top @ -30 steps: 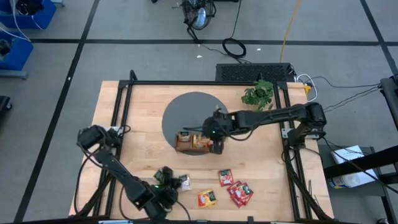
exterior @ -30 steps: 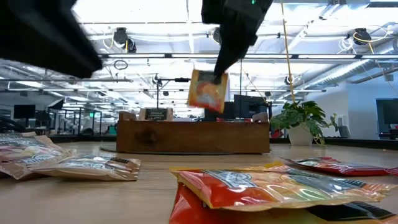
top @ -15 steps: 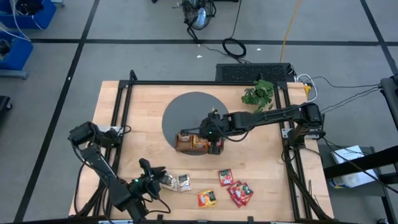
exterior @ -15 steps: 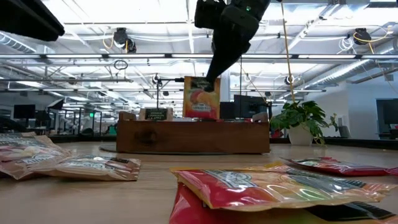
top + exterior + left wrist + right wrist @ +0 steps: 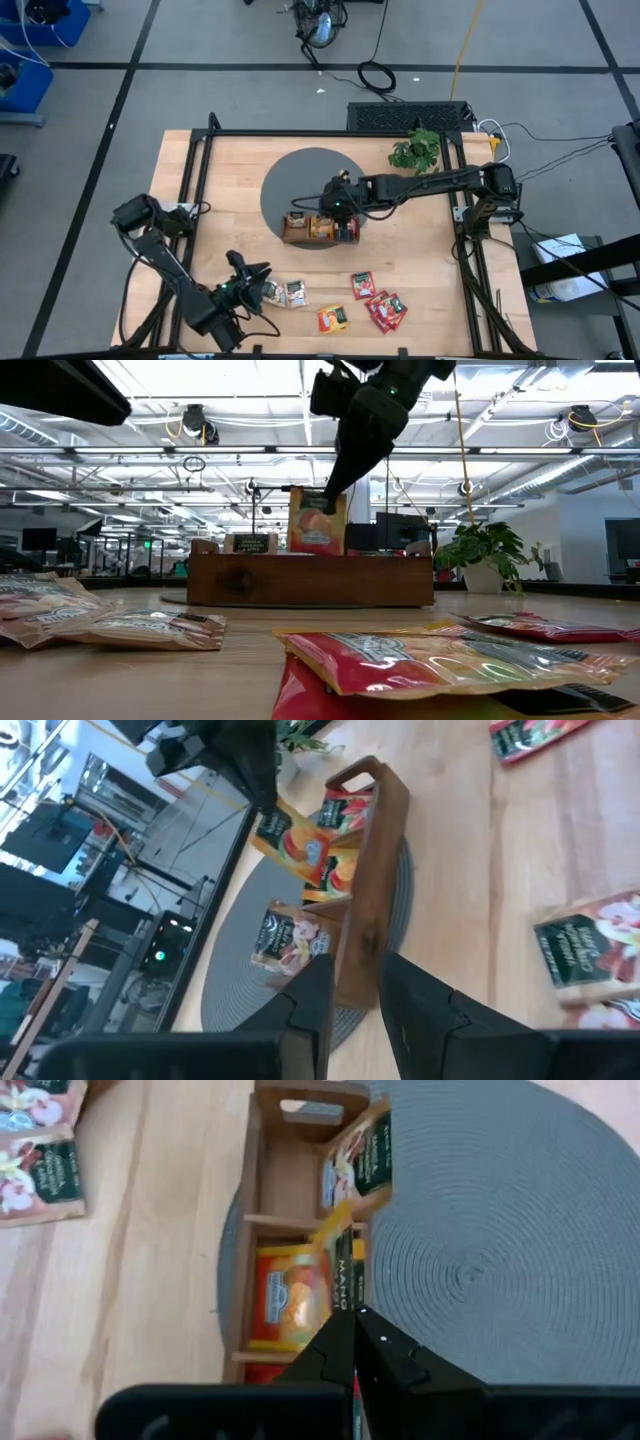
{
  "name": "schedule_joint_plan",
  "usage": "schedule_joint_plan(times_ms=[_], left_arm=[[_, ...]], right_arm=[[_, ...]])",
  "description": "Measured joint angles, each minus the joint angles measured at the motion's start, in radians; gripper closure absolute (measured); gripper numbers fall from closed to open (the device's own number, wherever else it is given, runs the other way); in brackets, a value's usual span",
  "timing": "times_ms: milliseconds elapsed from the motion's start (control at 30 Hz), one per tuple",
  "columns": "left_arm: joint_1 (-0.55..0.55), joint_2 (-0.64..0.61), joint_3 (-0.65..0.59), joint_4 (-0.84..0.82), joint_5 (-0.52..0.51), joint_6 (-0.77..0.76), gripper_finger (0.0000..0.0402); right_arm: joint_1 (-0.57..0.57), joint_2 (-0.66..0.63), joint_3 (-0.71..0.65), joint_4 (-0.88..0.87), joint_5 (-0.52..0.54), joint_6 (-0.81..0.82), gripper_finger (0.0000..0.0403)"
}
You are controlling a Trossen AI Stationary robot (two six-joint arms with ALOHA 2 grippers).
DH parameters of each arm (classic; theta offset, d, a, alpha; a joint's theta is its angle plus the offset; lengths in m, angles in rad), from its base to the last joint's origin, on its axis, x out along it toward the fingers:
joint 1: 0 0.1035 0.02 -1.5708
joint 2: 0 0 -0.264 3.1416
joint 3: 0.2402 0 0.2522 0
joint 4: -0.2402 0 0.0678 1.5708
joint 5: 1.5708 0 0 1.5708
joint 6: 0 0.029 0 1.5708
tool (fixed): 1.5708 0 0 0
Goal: Pick & Place Tea
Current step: Put the yellow tea bag into the middle section of the wooden organizer, then put the brown tea bag into the left section of the wooden organizer
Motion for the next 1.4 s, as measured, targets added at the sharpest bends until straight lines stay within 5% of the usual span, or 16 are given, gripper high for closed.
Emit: schedule_joint_plan(times_ms=[900,1400], left_arm=[[0.075,0.001,0.0,0.014,0.007,0.006,0.0314],[0.071,0.001,0.0,0.019,0.009,0.002,0.0314]], right_arm=[[-0.027,0.137,-0.082,0.109,-0.052,-0.073,0.0403],[-0.011,0.123,0.195,-0.229,-0.019,-0.12,0.0403]])
